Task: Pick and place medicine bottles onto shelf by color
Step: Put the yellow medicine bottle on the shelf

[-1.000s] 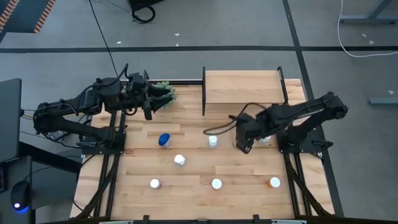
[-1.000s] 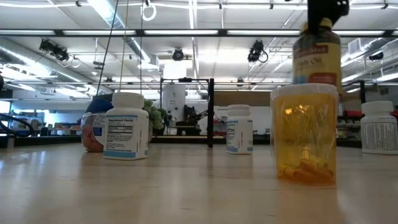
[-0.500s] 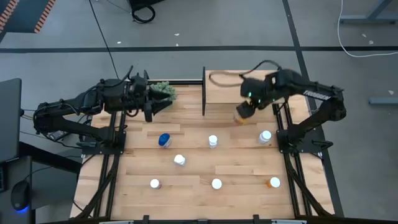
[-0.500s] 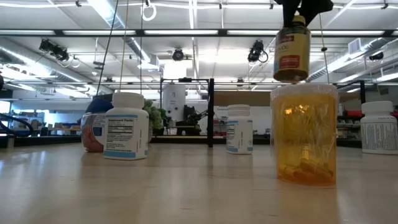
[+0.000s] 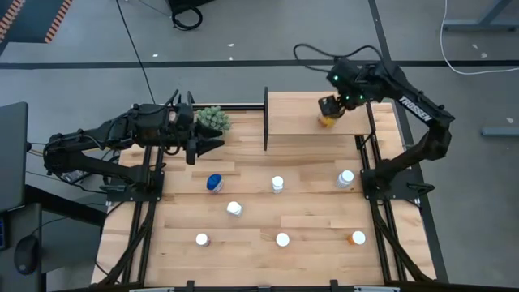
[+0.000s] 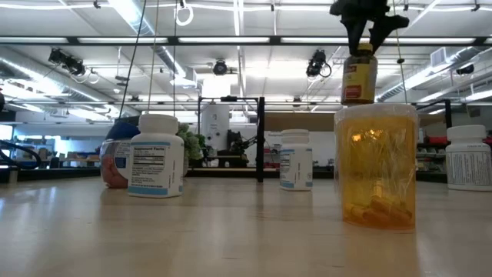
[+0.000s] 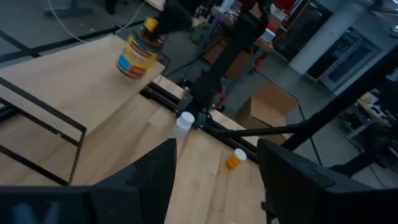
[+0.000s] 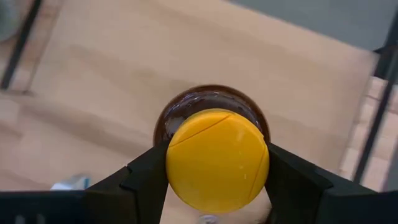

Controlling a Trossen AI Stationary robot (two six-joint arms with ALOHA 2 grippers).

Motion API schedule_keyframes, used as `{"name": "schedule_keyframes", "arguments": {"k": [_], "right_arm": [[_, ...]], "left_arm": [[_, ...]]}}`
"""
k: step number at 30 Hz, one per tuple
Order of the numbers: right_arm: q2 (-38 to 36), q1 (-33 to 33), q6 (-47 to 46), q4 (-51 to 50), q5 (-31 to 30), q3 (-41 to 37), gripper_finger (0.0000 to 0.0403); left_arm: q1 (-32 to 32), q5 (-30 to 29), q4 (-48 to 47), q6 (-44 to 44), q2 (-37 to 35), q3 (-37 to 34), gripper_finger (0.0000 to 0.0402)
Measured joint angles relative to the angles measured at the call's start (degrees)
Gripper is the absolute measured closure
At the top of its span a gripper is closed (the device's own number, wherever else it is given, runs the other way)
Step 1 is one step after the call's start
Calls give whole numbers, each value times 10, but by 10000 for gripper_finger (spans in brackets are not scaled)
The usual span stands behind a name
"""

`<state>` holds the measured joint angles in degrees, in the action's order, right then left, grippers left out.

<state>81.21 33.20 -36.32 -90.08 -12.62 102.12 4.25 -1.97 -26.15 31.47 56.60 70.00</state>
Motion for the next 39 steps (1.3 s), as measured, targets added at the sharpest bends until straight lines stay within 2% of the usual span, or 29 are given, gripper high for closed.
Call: {"name": "schedule_keyframes", "arguments": {"k": [13, 19, 24, 39], "right_arm": [[0, 219, 106, 3, -12, 6, 168], [15, 222, 115, 21, 18, 5, 168], [36, 230, 103, 16, -8, 5, 168], [58, 237, 53, 40, -35, 5, 168]], "left_arm": [[0, 8, 0, 9, 0, 0, 173], [0, 8, 2, 10, 0, 0, 173], [0, 8, 1, 10, 0, 0, 173], [0, 8, 1, 25, 0, 0, 173]]}}
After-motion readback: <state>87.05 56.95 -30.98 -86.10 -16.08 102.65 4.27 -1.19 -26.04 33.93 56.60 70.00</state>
